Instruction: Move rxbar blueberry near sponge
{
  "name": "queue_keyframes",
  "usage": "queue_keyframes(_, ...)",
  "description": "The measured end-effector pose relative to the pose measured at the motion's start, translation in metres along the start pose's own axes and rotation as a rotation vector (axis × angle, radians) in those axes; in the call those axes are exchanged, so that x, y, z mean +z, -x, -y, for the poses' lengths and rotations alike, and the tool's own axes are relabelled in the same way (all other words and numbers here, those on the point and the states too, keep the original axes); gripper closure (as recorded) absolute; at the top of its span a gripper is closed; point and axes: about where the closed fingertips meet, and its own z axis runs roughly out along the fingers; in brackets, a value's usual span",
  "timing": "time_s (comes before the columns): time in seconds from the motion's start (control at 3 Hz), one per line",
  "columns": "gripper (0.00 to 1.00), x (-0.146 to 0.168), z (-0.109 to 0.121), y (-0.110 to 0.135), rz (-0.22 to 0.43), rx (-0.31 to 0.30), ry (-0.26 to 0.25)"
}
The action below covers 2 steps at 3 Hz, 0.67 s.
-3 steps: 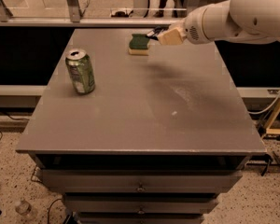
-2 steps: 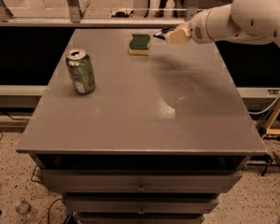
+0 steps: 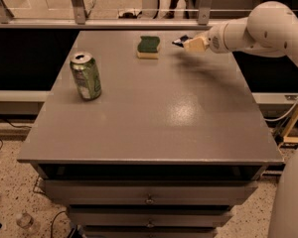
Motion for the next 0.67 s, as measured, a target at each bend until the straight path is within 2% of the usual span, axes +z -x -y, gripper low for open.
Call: queue_keyframes(0.67,1.0,0.031,0.004,-0.024,0.0,0.038,0.032)
